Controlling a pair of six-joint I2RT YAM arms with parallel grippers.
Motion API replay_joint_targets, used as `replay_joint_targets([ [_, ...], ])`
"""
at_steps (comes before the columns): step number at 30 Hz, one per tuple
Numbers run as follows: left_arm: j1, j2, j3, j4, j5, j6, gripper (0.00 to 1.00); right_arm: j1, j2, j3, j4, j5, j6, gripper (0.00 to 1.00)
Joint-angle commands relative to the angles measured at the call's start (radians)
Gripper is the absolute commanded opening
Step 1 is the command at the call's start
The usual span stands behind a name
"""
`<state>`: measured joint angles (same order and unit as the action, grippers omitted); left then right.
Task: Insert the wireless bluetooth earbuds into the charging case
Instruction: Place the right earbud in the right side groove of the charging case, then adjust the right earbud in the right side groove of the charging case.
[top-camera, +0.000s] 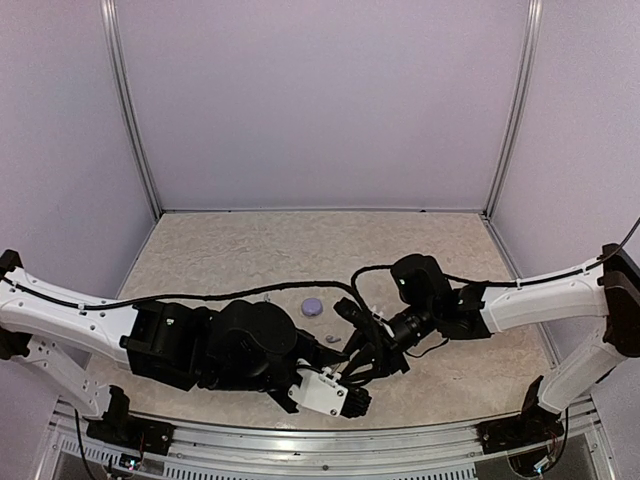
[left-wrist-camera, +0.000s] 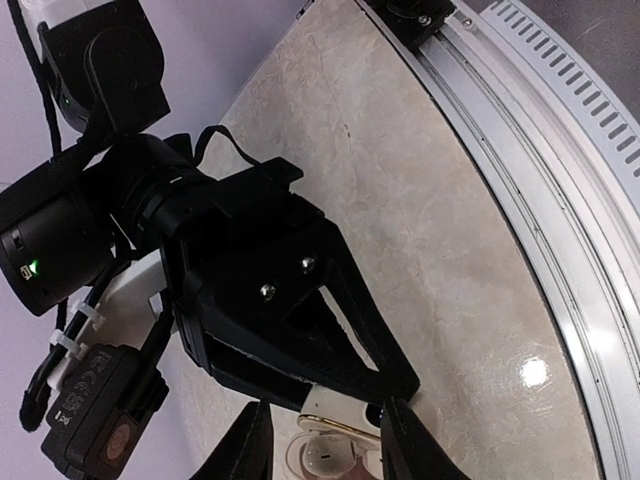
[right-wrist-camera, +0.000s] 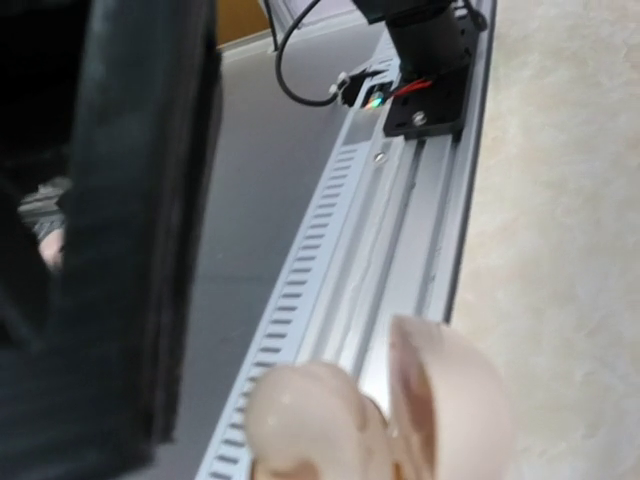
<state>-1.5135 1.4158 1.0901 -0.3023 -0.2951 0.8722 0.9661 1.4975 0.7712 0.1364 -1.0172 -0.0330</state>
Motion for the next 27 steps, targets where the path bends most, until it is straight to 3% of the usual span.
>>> replay_joint_targets([
  [1,-0.005,-0.029,0.024,0.023,0.019,-0.059,0.39,0.011,-0.057,-0.023,0.09,0.05,0.002,0.0],
  [8,0.034,-0.126,-0.037,0.199,0.0,-0.214,0.48,-0.022,-0.141,-0.082,0.246,0.136,0.044,0.0],
  [13,0.106,-0.184,-0.075,0.329,0.006,-0.388,0.6,-0.063,-0.225,-0.15,0.376,0.221,0.086,0.0],
  [14,0.125,-0.203,-0.093,0.374,0.013,-0.428,0.65,-0.07,-0.243,-0.165,0.402,0.245,0.091,0.0],
  [17,0.189,-0.256,-0.146,0.481,0.067,-0.544,0.97,-0.098,-0.294,-0.197,0.463,0.296,0.094,0.0],
  [22,0.275,-0.316,-0.241,0.688,0.075,-0.771,0.99,-0.128,-0.349,-0.235,0.542,0.377,0.093,0.0],
  [27,0.328,-0.284,-0.22,0.676,0.129,-0.892,0.99,-0.131,-0.378,-0.259,0.584,0.436,0.084,0.0],
])
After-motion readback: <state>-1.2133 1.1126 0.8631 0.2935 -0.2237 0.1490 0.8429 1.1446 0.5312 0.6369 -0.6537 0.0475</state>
